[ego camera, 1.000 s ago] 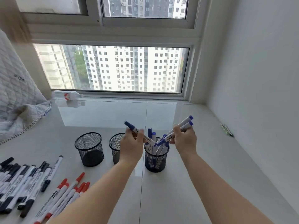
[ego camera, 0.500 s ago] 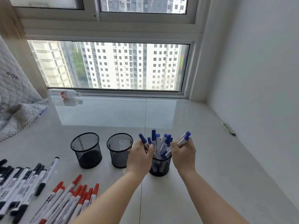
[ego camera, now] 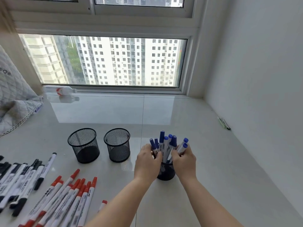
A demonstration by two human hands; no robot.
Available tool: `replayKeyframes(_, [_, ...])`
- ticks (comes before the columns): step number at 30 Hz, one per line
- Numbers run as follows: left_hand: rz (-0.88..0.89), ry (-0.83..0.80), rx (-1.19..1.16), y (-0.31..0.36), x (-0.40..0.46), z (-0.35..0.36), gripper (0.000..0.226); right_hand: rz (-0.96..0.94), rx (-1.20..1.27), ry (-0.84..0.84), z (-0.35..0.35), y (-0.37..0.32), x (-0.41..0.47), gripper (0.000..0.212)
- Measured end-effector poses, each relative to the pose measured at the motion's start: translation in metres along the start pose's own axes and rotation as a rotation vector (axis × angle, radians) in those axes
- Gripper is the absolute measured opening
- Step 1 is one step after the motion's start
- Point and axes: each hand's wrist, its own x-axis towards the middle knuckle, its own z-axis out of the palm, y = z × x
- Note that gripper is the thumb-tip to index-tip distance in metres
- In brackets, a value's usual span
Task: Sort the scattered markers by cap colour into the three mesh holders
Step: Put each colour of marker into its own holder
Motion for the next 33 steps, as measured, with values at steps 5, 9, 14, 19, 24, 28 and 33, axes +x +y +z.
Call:
replayKeyframes(5, [-0.051,-0.064,-0.077,0.000,-0.001,-0.003,0.015,-0.004,-0.017,0.009,-0.004,-0.003,-0.002,0.020])
replayKeyframes(9, [-0.030,-0.031,-0.143,0.004,-0.008,-0.014,0.028,-0.019,-0.010,0.112,-0.010,-0.015,-0.006,0.026])
replayKeyframes(14, [0.043,0.050,-0.051,-0.020,-0.033,-0.051,0.028,-0.426,-0.127,0.407,-0.005,-0.039,-0.039,0.026])
replayKeyframes(19, [0.026,0.133,0.123,-0.061,-0.064,-0.101,0.022,-0.432,-0.110,0.091,0.035,-0.042,-0.103,0.014])
replayKeyframes(24, [-0.059,0.187,0.327,-0.106,-0.091,-0.162,0.022,-0.144,-0.240,-0.372,0.072,-0.025,-0.155,0.010])
replayKeyframes(28, [-0.152,0.195,0.450,-0.132,-0.092,-0.206,0.028,-0.057,-0.349,-0.385,0.088,-0.026,-0.176,0.009])
replayKeyframes(33, [-0.213,0.121,0.522,-0.153,-0.085,-0.228,0.031,-0.090,-0.660,-0.432,0.102,-0.035,-0.193,0.028])
